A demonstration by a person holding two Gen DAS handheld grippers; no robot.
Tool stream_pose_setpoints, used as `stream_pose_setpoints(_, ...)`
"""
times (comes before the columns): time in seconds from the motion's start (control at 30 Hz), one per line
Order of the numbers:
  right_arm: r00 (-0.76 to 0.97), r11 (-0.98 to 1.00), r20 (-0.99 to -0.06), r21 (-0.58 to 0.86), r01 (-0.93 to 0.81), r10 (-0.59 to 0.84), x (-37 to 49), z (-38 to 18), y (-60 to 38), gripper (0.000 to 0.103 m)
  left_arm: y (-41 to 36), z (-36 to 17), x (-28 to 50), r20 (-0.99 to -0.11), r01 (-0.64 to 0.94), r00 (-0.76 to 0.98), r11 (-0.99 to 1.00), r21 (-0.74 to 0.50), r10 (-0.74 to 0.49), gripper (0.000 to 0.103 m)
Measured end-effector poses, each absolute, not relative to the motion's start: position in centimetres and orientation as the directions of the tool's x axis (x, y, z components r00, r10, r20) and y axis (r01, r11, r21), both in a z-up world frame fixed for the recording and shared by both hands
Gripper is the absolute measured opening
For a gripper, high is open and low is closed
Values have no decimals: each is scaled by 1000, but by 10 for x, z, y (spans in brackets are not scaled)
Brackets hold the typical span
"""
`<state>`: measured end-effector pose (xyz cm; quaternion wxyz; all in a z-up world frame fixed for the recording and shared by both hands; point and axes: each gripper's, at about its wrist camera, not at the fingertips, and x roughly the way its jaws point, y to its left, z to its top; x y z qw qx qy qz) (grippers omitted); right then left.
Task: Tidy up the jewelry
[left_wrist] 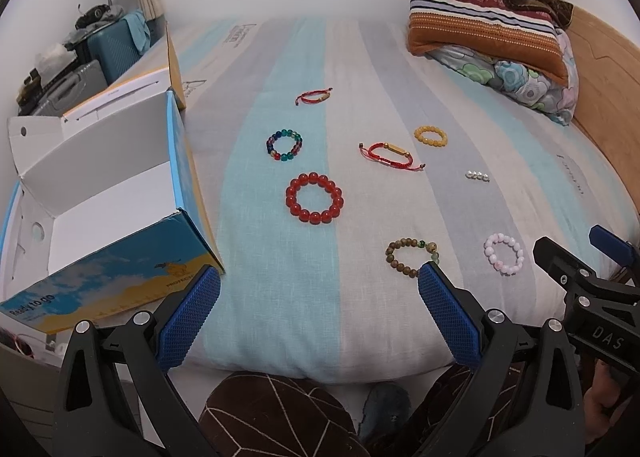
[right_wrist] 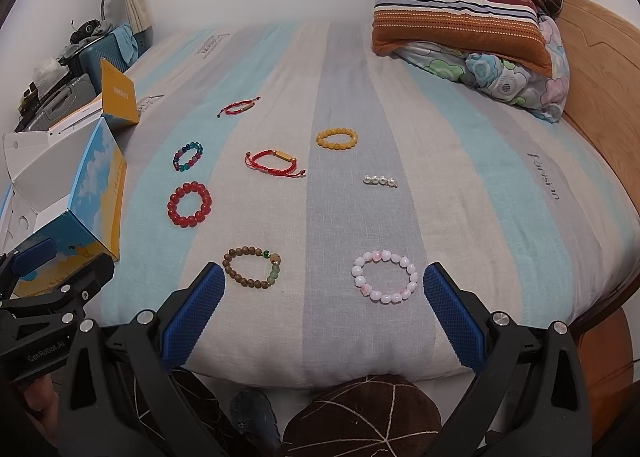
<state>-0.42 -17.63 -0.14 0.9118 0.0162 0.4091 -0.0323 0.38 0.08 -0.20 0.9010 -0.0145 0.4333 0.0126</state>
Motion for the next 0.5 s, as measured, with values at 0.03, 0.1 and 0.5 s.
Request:
stream_pose_setpoints(0.03,663,997,-747,6,71,-43,-4,-1,-177,96,1,-2,4,-782,-36,623,999,-15,11,98)
stream_pose_setpoints(0.1,664,997,-746,3,72,-46,-4,-2,-177,96,1,-2,3,-781,-35,624,999,-14,11,98)
stream_pose_setpoints(0.5,666,998,-745,3,70,-44,-3,-1,-176,96,3,-1,4,-783,-37,621,999,-12,14,98)
